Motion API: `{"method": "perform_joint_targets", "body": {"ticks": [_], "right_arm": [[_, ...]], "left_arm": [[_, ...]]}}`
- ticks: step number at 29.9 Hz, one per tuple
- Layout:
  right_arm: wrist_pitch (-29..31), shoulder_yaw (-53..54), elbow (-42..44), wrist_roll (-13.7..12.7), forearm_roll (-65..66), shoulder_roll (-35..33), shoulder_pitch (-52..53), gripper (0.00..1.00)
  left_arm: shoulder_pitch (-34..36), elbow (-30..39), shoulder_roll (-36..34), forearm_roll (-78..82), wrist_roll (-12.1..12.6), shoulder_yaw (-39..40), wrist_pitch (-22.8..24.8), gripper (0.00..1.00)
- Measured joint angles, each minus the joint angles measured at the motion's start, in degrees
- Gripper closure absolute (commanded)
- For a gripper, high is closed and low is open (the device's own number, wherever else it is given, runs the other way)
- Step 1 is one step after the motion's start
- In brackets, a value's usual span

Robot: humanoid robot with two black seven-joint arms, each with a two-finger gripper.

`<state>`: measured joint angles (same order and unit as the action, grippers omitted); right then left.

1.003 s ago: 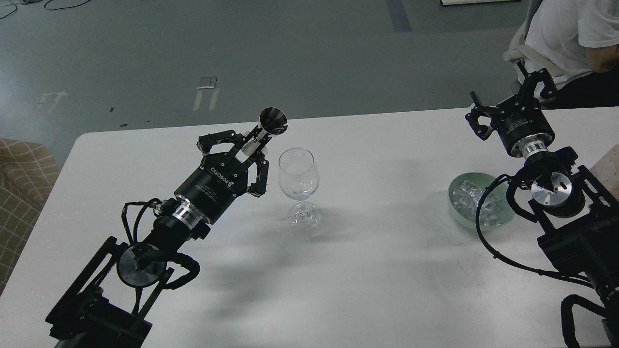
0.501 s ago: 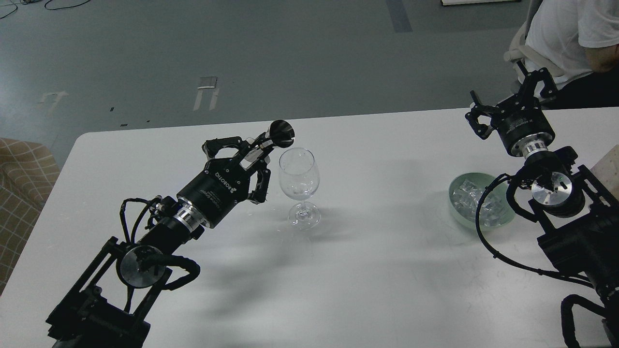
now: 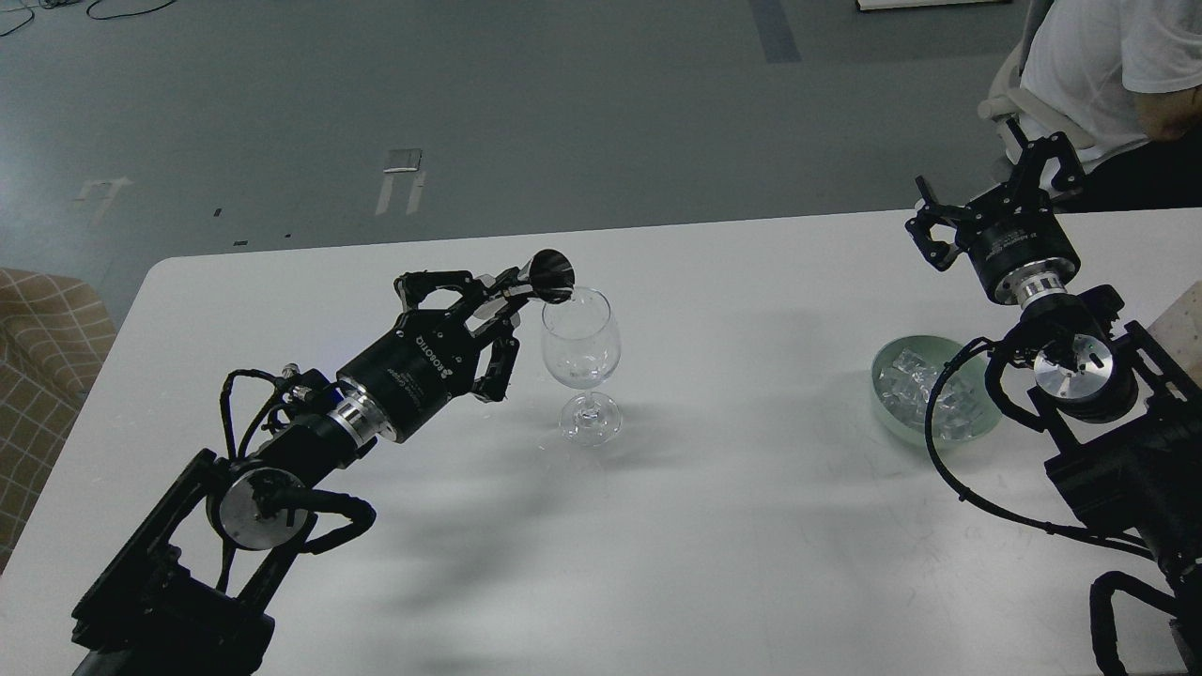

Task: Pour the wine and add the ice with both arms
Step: 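Move the held jigger over the rim of the wine glass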

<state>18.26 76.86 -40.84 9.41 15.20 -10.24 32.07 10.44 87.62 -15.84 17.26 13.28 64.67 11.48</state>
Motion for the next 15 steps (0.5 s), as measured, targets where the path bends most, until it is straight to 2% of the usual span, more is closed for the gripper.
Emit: {"method": "perform_joint_targets", "body": {"ticks": [15], "right_arm": [[0.0,0.22,0.24,0.0,0.0,-0.4,0.0,0.0]], "left_arm": [[2.24,-0.08,-0.77,3.66,1.45,-0.01,-1.35,0.81]]}}
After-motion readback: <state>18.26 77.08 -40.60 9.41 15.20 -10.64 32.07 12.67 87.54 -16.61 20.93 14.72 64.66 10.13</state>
